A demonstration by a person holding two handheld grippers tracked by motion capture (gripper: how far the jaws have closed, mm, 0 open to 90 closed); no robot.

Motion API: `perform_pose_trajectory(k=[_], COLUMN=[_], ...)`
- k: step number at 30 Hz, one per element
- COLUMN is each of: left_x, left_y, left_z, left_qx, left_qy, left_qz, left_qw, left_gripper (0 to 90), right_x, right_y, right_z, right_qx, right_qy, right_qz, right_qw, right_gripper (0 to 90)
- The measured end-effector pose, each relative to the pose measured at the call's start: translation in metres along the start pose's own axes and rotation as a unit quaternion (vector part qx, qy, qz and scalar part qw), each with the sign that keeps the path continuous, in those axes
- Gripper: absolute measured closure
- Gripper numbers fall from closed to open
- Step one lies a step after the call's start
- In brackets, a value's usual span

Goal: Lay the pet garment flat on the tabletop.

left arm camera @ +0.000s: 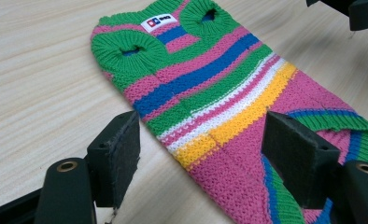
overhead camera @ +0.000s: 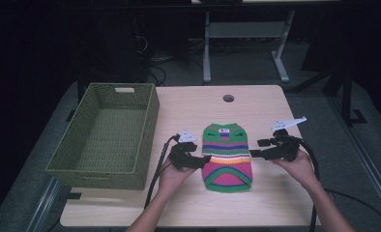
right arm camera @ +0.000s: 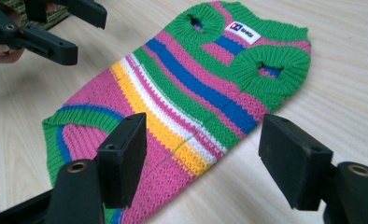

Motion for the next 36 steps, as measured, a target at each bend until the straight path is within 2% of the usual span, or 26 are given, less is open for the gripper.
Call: perform_pose_trajectory(k=[2,21,26,29,36], left_x=[-0.001,-0.010,-0.013,-0.014,-0.019], left_y=[0.001,0.008,0.014,0.017,0.023], left_z=[-0.001,-0.009,-0.010,-0.010,-0.011], left_qx=[0.007,0.014,0.017,0.013,0.018], left_qy=[0.001,0.010,0.012,0.012,0.010], left_qz=[0.002,0.002,0.004,0.004,0.005], left_qw=[1.0000,0.9999,0.9998,0.9998,0.9998], left_gripper=[26.8,24.0,24.0,24.0,24.0], right_x=[-0.002,-0.012,-0.018,-0.020,-0.024], right_y=[0.002,0.020,0.024,0.026,0.036], right_z=[0.002,0.007,0.009,0.009,0.009], right_qx=[-0.001,0.000,-0.007,-0.001,0.000], right_qy=[0.000,-0.003,-0.005,-0.005,-0.006], right_qz=[-0.002,-0.001,-0.010,-0.009,-0.010], right_qw=[1.0000,1.0000,0.9999,0.9999,0.9999], right_gripper=[31.5,29.7,29.6,29.2,29.0])
Point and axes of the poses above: each handheld gripper's, and its own axes: x roughly forward along the jaws, y roughly out of its underside, z roughly to its left, the point moved 1 cm from there along x, roughly forward along the jaws, and after that the axes turned 3 degrees about -y, right-handed, at the moved point
